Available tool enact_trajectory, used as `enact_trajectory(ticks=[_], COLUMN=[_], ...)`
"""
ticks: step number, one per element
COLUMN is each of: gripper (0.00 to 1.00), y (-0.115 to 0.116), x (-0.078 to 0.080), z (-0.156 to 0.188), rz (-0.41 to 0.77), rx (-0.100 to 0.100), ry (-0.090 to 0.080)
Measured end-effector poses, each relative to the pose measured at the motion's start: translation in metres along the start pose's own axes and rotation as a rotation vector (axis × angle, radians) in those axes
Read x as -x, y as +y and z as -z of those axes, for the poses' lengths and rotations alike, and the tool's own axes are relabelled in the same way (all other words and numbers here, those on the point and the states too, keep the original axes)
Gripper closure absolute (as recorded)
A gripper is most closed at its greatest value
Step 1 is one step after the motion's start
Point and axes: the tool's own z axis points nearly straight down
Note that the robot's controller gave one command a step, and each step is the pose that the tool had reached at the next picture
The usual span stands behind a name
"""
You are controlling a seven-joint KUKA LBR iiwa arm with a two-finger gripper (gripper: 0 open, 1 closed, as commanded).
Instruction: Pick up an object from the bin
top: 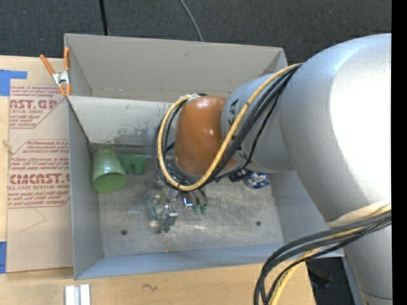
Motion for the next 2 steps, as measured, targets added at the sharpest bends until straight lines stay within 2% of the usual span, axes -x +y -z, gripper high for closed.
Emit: enact_trajectory(ticks=[1, 2], gripper=[1.00, 1.00], y=[-0.002, -0.033], x=[0.002, 0.009], z=[0.004, 0.171], rz=[-0.004, 0.245], rx=[-0.001, -0.003], ry=[-0.005, -0.014])
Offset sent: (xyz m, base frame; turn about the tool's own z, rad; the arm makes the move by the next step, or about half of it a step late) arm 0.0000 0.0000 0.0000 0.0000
